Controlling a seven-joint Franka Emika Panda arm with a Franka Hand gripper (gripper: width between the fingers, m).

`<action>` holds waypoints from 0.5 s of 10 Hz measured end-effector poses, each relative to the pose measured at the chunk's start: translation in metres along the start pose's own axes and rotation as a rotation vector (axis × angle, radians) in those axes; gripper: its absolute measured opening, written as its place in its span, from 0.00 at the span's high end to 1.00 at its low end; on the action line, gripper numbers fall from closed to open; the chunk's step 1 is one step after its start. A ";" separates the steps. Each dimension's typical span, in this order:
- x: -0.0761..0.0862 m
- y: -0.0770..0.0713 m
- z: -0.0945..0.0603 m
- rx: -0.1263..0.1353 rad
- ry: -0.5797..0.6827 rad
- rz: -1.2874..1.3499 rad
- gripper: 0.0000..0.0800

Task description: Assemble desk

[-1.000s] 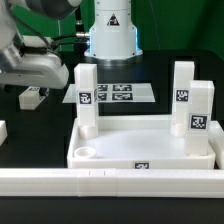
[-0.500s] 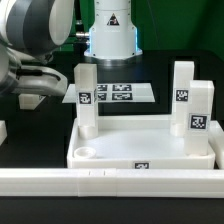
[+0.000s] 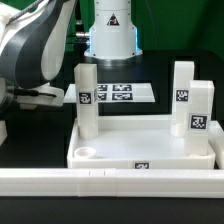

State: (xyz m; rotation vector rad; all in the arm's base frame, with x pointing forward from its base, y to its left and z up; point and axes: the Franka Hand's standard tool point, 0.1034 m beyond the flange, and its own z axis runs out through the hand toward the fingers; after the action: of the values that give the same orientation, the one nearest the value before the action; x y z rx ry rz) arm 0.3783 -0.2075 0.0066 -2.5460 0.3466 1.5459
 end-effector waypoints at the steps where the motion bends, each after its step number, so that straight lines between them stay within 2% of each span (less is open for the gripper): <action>1: 0.002 0.001 0.001 -0.003 0.007 0.001 0.19; 4: 0.003 0.001 0.000 -0.004 0.010 0.003 0.19; 5: 0.003 0.001 0.000 -0.004 0.010 0.003 0.55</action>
Offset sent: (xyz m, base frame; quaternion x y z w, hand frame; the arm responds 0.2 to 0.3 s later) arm 0.0002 0.0044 -0.0033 0.0056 0.0034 0.0056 1.0000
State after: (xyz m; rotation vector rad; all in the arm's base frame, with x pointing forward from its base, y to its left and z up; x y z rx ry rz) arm 0.3788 -0.2084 0.0040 -2.5590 0.3495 1.5367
